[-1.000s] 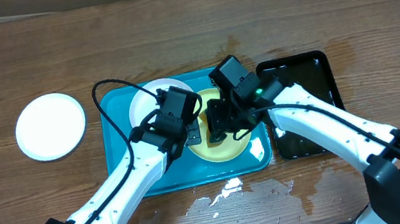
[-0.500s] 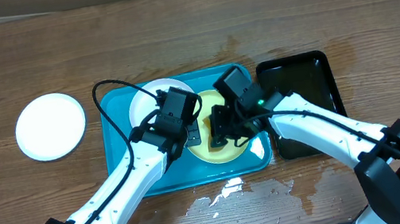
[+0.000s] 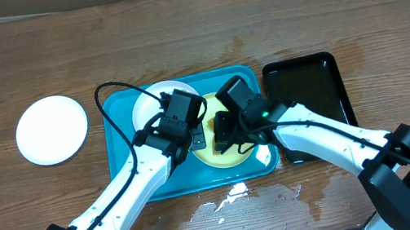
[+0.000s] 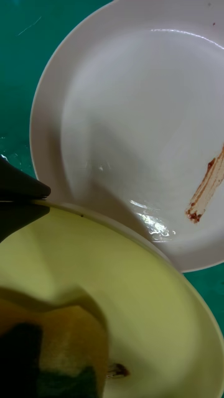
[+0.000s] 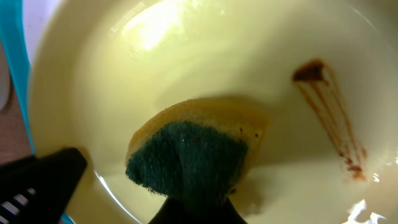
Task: Clean dirty plates on tray and stack at the side
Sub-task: 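Scrub the yellow plate with the sponge while the left gripper holds it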
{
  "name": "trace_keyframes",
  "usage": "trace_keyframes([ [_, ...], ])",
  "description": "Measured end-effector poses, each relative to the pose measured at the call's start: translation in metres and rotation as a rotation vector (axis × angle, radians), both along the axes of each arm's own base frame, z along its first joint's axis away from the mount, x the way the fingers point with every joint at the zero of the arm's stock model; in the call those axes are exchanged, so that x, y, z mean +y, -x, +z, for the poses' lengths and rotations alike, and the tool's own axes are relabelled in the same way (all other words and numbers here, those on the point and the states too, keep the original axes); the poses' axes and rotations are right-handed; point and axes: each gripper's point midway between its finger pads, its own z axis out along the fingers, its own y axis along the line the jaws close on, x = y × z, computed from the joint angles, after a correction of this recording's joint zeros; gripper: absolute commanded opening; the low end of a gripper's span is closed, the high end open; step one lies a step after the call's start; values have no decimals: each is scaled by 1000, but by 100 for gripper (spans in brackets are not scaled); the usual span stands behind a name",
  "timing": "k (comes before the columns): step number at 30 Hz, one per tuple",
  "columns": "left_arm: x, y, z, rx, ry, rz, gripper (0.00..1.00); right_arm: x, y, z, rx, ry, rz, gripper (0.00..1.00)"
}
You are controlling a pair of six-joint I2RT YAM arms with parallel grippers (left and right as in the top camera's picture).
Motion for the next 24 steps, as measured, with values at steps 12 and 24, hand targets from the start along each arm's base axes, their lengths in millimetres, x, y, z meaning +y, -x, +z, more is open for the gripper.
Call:
trace_keyframes([
  [12, 2, 0, -1, 5, -3, 5, 4, 10, -9, -15, -78, 54, -3, 4],
  [24, 4, 3, -2, 18, -11, 5, 4, -19, -21, -22, -149, 213, -51, 4],
])
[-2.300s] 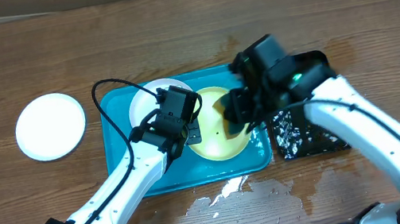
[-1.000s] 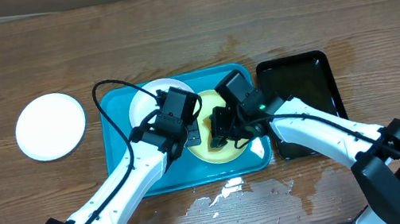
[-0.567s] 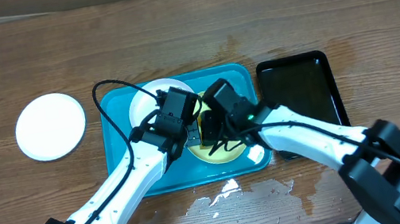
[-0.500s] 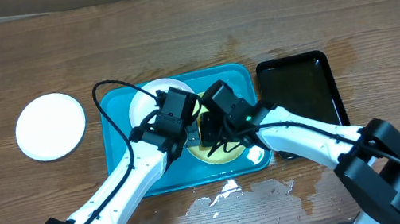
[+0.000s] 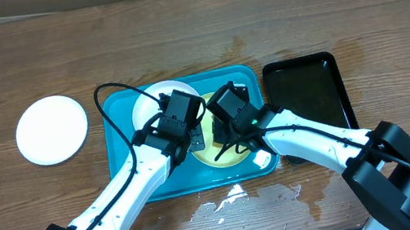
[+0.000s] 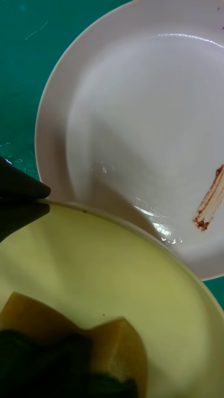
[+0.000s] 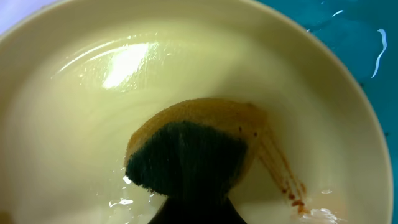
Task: Clean dirty plates on tray and stack at the side
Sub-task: 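Scrub the yellow plate with the sponge while the left gripper holds it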
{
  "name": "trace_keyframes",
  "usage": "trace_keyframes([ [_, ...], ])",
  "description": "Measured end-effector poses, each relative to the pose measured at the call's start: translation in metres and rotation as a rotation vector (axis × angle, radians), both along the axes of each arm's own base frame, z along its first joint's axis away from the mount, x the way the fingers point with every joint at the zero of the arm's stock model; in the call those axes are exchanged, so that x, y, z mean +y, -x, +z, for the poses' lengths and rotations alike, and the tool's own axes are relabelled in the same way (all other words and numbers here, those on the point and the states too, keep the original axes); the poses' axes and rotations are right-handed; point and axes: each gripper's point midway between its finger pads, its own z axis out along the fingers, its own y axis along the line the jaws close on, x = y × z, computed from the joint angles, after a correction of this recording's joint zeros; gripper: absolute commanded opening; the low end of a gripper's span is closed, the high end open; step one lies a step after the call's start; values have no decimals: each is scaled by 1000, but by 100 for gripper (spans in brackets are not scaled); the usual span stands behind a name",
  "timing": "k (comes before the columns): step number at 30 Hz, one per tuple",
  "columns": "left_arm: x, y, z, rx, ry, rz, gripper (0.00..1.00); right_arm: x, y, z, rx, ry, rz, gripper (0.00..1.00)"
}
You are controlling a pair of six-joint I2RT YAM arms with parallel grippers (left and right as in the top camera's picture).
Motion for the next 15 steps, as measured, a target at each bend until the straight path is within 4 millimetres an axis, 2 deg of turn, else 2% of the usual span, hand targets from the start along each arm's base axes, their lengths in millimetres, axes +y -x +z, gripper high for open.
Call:
trace_keyframes([
  [5, 0, 0, 0, 0, 0, 0, 4, -5, -8, 2, -49, 42, 3, 4],
  [15, 0, 0, 0, 1, -1, 0, 4, -3, -21, 7, -138, 86, 89, 4],
])
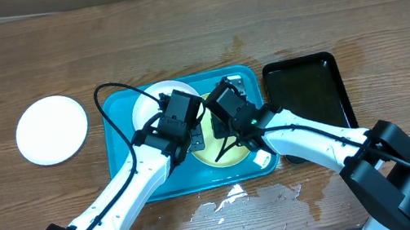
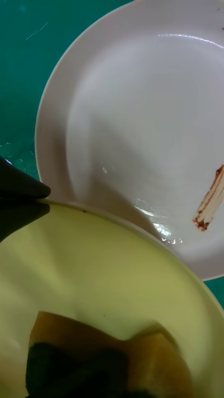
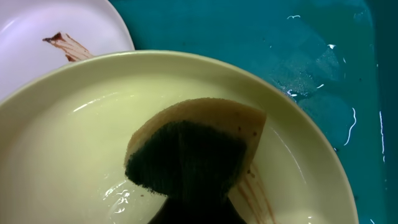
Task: Clean dirty plates on tray and stack at the side
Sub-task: 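Scrub the yellow plate with the sponge while the left gripper holds it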
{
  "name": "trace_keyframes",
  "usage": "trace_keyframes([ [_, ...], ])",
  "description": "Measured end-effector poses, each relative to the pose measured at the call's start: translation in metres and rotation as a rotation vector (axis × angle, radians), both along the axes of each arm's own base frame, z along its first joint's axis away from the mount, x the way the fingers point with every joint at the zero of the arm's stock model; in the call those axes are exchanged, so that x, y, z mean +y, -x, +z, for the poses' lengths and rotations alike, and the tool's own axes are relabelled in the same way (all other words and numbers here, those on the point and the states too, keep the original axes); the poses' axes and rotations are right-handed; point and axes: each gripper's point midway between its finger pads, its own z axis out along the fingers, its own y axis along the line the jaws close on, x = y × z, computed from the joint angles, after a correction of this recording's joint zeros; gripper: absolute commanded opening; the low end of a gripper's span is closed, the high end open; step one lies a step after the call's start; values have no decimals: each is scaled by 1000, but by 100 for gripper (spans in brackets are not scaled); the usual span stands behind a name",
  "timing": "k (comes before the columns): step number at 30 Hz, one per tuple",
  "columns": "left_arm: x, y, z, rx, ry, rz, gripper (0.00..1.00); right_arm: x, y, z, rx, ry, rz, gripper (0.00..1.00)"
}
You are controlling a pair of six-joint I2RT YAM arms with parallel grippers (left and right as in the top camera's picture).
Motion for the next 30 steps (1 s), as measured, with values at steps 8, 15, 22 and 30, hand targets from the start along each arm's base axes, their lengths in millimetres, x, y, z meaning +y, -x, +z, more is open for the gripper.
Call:
trace_keyframes([
  [8, 1, 2, -1, 9, -5, 0, 4, 1, -11, 26, -43, -46, 12, 4],
  [15, 1, 2, -1, 9, -5, 0, 4, 9, -20, 41, -82, -90, 24, 4],
  [22, 1, 2, -1, 9, -5, 0, 4, 14, -33, 49, -134, -130, 52, 4],
  [30, 2, 3, -1, 13, -7, 0, 4, -4, -48, 23, -63, -146, 67, 4],
])
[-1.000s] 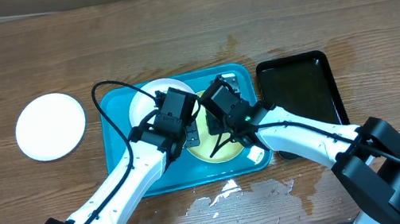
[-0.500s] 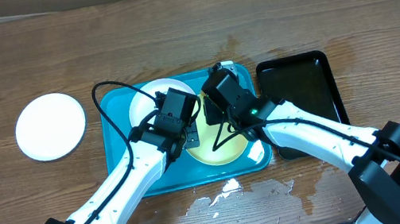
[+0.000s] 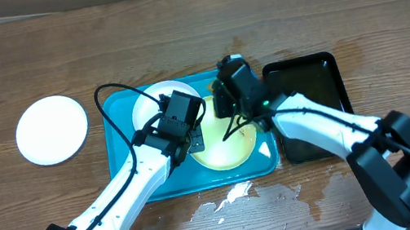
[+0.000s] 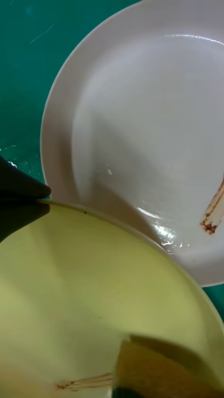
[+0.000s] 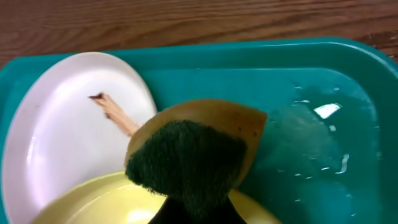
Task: Clean dirty plates on tray and stack at the side
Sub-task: 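Scrub the yellow plate with the sponge while the left gripper holds it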
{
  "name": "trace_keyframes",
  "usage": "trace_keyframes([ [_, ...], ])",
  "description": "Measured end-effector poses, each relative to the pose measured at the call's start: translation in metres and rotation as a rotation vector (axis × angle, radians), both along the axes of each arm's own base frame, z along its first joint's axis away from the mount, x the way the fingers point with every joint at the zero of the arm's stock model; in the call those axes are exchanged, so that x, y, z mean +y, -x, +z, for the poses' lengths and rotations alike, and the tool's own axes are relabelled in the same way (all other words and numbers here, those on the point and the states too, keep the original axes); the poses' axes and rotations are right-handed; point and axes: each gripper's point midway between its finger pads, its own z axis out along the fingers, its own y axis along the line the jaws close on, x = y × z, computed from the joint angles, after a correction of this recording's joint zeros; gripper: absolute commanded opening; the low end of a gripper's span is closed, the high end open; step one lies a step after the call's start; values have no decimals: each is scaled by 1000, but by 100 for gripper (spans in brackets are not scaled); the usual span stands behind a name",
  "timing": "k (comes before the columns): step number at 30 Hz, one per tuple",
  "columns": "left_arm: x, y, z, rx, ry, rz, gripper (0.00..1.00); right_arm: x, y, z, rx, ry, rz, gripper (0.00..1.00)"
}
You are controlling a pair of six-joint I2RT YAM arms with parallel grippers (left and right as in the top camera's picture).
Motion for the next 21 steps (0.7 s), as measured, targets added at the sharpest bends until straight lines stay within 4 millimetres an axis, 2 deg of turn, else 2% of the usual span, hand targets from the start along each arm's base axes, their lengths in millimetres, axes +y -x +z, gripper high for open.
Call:
trace_keyframes([
  [6, 0, 0, 0, 0, 0, 0, 4, -15, -11, 1, 7, -28, 20, 4],
  [21, 0, 0, 0, 2, -1, 0, 4, -3, -6, 4, 14, -77, 83, 4],
])
